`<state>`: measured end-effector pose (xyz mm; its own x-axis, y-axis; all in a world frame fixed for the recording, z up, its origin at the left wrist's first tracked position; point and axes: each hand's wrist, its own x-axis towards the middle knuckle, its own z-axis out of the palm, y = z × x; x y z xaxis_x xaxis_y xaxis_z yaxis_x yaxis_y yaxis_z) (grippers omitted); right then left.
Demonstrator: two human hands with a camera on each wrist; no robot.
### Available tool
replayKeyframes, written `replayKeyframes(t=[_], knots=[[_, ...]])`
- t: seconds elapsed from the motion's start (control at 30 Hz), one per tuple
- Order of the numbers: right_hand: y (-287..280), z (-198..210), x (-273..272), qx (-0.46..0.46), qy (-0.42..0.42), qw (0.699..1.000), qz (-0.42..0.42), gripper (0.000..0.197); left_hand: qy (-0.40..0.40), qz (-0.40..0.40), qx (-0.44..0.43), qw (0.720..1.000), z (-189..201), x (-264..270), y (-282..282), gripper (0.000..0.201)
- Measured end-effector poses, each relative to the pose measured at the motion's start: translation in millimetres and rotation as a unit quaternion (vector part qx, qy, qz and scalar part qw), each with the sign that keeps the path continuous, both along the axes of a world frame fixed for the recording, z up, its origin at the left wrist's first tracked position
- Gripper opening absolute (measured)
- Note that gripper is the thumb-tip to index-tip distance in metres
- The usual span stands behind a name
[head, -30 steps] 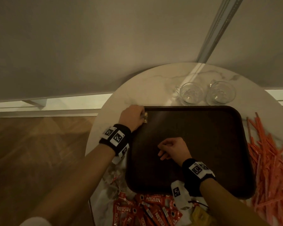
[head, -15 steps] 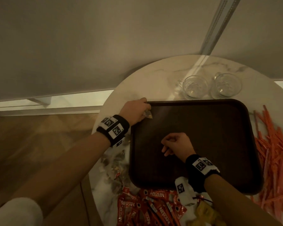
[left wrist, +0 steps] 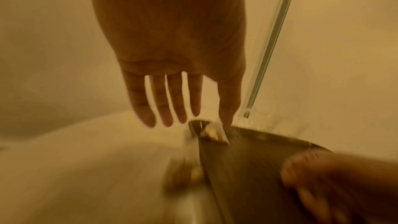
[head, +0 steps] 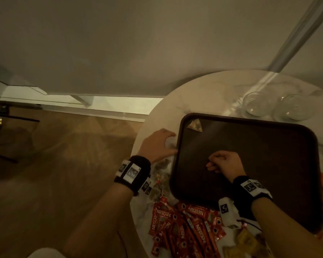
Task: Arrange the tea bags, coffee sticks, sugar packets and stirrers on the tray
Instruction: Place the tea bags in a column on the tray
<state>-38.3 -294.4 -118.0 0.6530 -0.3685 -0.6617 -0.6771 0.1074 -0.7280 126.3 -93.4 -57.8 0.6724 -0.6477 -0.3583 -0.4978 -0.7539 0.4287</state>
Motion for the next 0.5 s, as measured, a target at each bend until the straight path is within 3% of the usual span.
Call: replayKeyframes(t=[0.1,0.17,0.27,0.43,0.5], knots=[[2.7,6.9,-0.5,-0.020,0.009,1.000,0.020,0.012,-0.009,0.037,0.031,0.999,-22.2,-19.4,17.4,0.028],[7.9,14.1,-2.1,-0.038,0.007,0.998,0.059,0.012,-0.035,0.100,-0.001,0.994,-23.0,-22.1,24.5,0.016],[21.8,30.2,-5.7,-0.070,-0.005,0.989,0.130,0.007,-0.055,0.135,-0.079,0.986,-4.9,-23.7,34.5,0.016],[60.5,72.1,1.9,-0.120,-0.172,0.967,0.147,0.064,0.045,0.140,-0.251,0.957,59.5,-55.7,40.0,0.014],[79.8,88.6,4.2,-0.068,-0.218,0.956,0.182,0.069,0.064,0.126,-0.288,0.947,78.2,-73.4,39.4,0.012]])
